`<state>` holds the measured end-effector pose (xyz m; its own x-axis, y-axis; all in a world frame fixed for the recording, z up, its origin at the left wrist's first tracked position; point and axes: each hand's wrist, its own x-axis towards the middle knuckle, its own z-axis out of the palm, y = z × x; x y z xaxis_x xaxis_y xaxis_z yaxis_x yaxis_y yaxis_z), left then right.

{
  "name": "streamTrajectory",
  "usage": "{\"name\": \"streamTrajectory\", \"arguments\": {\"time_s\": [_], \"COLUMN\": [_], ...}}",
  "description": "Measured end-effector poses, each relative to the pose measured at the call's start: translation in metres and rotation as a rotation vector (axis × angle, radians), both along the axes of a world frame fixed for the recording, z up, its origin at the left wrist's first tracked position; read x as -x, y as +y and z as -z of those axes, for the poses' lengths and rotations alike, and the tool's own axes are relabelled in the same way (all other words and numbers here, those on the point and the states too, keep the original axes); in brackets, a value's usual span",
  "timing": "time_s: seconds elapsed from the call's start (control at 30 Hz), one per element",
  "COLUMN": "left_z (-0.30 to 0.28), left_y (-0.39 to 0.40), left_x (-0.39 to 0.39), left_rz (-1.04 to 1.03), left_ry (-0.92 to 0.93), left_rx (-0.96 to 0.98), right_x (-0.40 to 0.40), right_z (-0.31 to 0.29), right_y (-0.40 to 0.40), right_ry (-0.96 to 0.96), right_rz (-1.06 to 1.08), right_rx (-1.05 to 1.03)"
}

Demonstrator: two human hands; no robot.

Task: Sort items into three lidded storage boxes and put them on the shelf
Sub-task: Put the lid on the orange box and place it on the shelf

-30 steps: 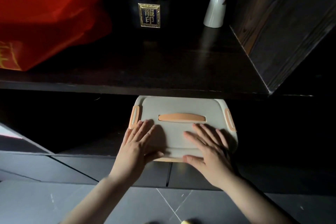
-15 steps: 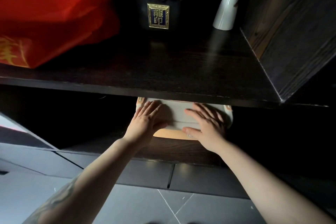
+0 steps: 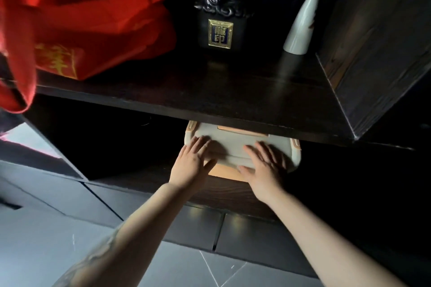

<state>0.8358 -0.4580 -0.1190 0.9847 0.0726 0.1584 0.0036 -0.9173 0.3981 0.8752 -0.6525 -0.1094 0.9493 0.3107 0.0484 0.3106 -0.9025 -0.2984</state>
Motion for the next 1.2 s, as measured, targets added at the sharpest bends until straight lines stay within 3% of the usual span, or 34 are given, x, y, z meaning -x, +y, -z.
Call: {"name": "streamTrajectory", "arguments": {"time_s": [0.17,0.37,0.7,0.93,1.2], "left_z": [0.002,-0.004,-0.021,-0.034,-0.058], "left_y": [-0.005,0.032,0.091,0.109,0.133], "left_x": [0.070,0.186,0.419,0.560,0.669], "left_rz": [-0.296,-0.723,-1.520,-1.825,-2.109], "left_ry": [0.014,0.004,-0.036,-0.051,-0.142], "left_rx": [0.256,0.204,0.194,0.084,0.048], "right_x": [0.041,0.096,0.244,0.384,0.512], "right_z": [0.000,-0.012,-0.033,-0.033,-0.055], "right_y": [0.014,0.079,0.245,0.340,0.424], "right_ry": [0.011,0.044,-0.093,-0.074,-0.082], "right_rz": [-0.069,-0.490,-1.153,-1.510,-1.795], "right_rx": [0.075,0.111,0.113,0.034,-0.033]}}
